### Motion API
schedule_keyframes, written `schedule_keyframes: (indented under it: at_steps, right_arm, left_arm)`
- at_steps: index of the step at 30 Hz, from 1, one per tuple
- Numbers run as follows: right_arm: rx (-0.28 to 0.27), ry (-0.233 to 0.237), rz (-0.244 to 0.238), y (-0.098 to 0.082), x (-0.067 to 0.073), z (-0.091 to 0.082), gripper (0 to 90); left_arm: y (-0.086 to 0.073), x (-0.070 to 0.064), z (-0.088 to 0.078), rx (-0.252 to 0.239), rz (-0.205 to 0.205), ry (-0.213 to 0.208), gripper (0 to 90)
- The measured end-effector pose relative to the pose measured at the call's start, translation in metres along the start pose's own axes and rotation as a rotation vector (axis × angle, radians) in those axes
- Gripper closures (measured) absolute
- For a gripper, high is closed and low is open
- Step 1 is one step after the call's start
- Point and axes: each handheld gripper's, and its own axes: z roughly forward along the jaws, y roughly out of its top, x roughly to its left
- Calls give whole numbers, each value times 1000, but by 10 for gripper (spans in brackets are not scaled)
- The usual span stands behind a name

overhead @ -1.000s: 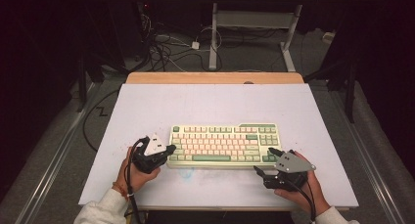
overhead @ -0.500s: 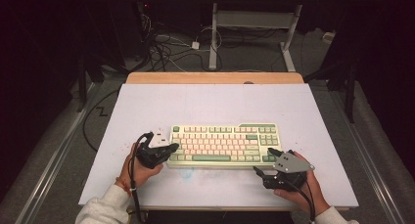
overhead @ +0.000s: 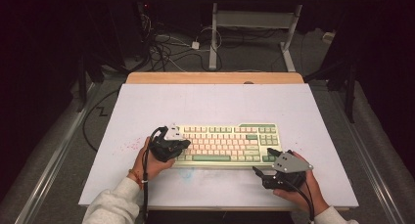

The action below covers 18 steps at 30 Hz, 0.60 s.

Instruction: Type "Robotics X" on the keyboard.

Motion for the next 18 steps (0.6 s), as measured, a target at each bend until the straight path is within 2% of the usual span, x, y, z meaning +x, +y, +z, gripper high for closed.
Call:
schedule_keyframes:
  at_steps: [8, 16, 17, 18]
  right_arm:
    - [2, 4, -3, 0, 0, 0, 245]
    - [3, 5, -5, 0, 0, 0, 246]
    - [5, 5, -6, -1, 0, 1, 246]
    - [7, 6, -8, -1, 0, 1, 246]
  left_arm:
    - [5, -1, 10, 32, 12, -5, 862]
    - [8, -1, 15, 43, 17, 3, 868]
    - [7, -2, 17, 57, 17, -2, 873]
    - [7, -2, 17, 51, 15, -14, 875]
